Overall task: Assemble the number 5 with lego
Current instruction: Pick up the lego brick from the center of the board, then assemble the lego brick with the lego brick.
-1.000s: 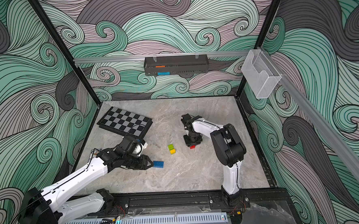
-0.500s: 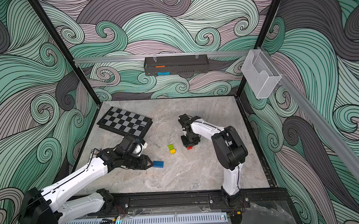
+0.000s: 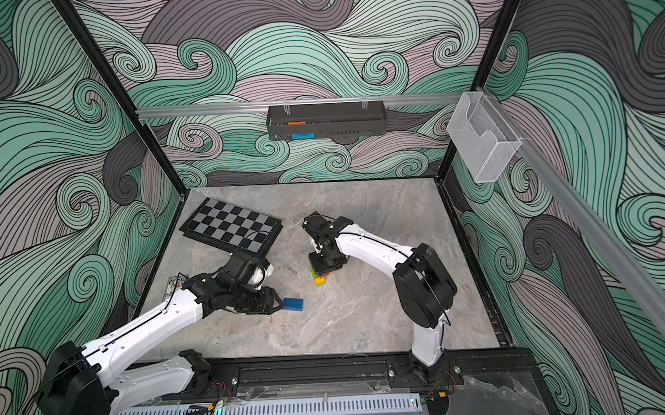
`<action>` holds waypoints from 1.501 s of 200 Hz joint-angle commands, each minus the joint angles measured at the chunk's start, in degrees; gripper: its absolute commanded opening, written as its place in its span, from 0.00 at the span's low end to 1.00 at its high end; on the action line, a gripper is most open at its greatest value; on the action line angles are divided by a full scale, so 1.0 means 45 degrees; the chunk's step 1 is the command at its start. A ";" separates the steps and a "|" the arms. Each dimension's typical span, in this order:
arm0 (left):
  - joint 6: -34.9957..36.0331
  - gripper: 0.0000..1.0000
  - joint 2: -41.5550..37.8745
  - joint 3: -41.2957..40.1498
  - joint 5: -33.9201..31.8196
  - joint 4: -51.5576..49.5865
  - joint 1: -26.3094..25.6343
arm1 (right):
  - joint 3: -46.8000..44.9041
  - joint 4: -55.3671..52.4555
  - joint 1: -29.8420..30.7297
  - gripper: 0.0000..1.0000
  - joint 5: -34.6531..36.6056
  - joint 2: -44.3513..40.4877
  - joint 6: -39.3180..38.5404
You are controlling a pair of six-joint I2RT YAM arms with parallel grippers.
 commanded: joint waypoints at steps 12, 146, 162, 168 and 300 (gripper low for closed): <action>0.0232 0.47 -0.0185 0.0442 -0.0243 -0.0322 -0.0046 | 0.0727 -0.0502 0.0267 0.09 0.0227 0.0790 0.0478; 0.0265 0.47 -0.0229 0.0416 -0.0341 -0.0402 -0.0054 | 0.1378 -0.0732 0.0446 0.08 0.1136 0.1933 0.0447; 0.0241 0.47 -0.0272 0.0384 -0.0360 -0.0391 -0.0041 | 0.1440 -0.0729 0.0446 0.08 0.1145 0.2027 0.0410; 0.0238 0.47 -0.0302 0.0383 -0.0379 -0.0372 -0.0060 | 0.1468 -0.0732 0.0446 0.08 0.1144 0.2056 0.0417; 0.0181 0.47 -0.0288 0.0319 -0.0438 -0.0346 -0.0049 | 0.1073 -0.0571 0.0507 0.08 0.0483 0.1941 0.0668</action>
